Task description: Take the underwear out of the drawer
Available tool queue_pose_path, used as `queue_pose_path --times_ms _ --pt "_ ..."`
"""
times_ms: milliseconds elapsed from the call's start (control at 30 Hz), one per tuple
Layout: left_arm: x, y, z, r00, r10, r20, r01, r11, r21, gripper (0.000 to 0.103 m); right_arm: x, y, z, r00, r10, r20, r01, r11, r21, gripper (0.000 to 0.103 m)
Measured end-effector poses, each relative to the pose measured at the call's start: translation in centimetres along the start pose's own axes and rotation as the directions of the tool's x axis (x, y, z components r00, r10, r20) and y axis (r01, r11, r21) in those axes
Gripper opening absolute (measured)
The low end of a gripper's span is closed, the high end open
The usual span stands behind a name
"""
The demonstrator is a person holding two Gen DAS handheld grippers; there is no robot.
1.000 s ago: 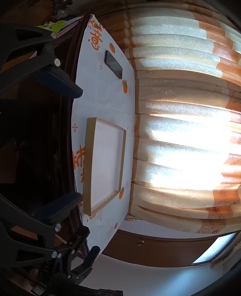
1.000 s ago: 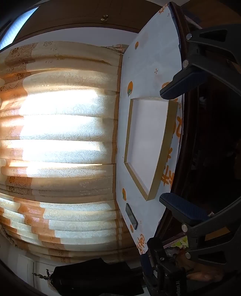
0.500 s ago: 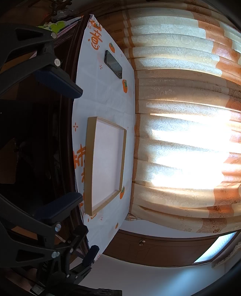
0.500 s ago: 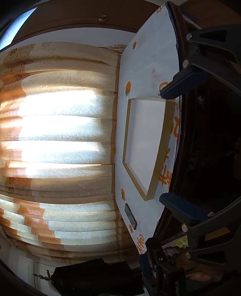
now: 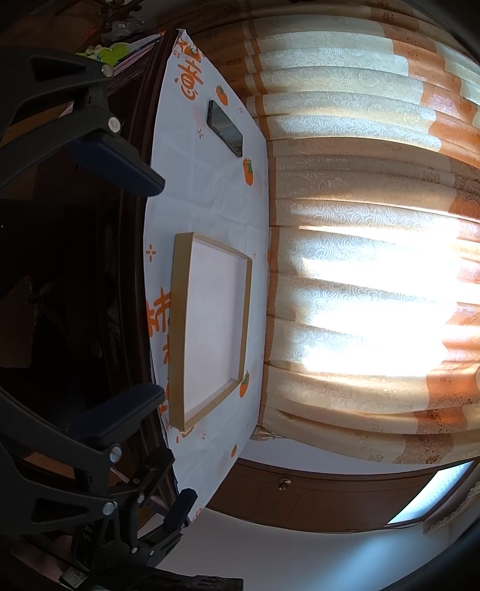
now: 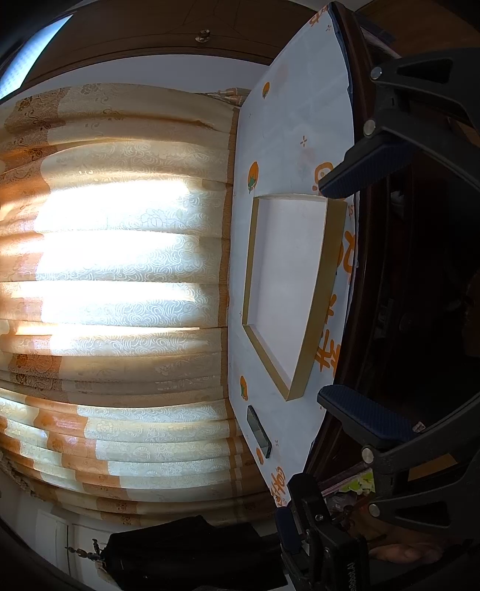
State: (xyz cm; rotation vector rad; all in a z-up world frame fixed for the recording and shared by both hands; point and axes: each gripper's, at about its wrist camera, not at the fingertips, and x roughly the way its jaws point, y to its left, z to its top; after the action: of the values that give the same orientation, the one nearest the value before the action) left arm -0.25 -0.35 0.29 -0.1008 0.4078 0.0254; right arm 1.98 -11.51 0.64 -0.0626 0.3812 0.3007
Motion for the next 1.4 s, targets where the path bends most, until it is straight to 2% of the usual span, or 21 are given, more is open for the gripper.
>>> queue_pose_path --times_ms 1400 --pt "0.14 -0.09 -0.15 1.000 0.004 -0.005 -0.004 1.000 0.010 0.103 0.31 0.49 -0.68 1.000 -0.002 0.002 0.002 1.000 -0.015 0.102"
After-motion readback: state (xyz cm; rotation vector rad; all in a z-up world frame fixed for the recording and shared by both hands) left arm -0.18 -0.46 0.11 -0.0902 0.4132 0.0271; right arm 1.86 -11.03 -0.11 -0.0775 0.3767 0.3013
